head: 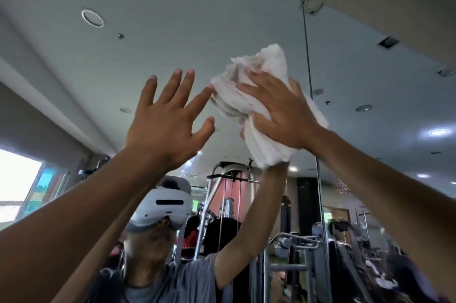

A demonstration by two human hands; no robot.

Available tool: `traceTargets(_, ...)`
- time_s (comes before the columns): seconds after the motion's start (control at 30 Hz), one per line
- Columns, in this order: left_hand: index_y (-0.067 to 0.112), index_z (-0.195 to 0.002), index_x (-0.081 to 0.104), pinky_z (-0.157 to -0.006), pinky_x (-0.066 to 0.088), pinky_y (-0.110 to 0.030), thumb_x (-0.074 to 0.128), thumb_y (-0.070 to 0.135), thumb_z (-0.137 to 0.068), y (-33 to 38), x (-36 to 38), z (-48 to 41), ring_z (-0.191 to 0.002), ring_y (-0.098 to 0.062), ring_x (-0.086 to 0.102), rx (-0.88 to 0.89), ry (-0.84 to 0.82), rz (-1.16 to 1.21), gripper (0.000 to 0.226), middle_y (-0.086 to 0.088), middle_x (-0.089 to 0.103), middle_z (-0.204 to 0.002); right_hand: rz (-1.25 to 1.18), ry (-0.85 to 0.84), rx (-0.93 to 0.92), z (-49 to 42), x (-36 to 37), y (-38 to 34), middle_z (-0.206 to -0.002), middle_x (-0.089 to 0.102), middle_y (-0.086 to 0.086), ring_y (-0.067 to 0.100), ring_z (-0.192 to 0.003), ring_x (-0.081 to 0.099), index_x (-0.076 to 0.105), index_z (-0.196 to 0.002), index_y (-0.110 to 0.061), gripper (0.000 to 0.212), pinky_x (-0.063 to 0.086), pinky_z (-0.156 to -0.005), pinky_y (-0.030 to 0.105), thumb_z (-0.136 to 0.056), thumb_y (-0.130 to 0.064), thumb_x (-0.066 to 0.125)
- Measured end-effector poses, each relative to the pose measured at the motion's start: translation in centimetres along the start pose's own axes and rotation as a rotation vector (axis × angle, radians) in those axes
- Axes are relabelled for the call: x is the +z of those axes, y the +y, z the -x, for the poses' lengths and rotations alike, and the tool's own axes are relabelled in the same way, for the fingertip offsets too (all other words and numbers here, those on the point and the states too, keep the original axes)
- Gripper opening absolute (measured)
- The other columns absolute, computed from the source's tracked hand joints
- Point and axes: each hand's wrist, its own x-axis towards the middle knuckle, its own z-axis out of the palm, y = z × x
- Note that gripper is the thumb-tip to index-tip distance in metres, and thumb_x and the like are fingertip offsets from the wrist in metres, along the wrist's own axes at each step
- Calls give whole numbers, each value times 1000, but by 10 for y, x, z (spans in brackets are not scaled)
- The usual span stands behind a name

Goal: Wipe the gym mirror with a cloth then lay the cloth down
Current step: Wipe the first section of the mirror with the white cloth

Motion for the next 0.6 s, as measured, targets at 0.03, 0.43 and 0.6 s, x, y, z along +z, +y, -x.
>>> traceTargets(0.03, 37, -160, 7, -123, -4, -50, 1, 62, -91, 1, 0, 0, -156, -19, -6, -2, -5, 1, 73, -4, -1, -169, 14, -36, -45, 7, -4, 14, -162, 28, -2, 18, -148, 23, 34, -152, -34, 66, 18, -110, 49, -87, -47, 38)
traceTargets(0.43, 27, -150, 46, -114, 23, -51, 25, 55, -92, -2, -1, -3, -146, -30, 38, 48, 120, 9, 67, -14, 41, -156, 67, 70, 452, -81, 9, -5, -164, 20, 0, 20, -150, 18, 26, -154, -31, 63, 14, -113, 55, -96, -54, 28)
traceTargets(0.6, 16, -95, 71, -69, 31, -37, 39, 38, -87, -13, -18, -31, -79, -32, 56, 179, 277, -88, 39, -9, 64, -89, 8, -64, 25, -26, -9, 46, -162, 27, -2, 17, -147, 21, 31, -153, -34, 70, 19, -109, 47, -85, -53, 31)
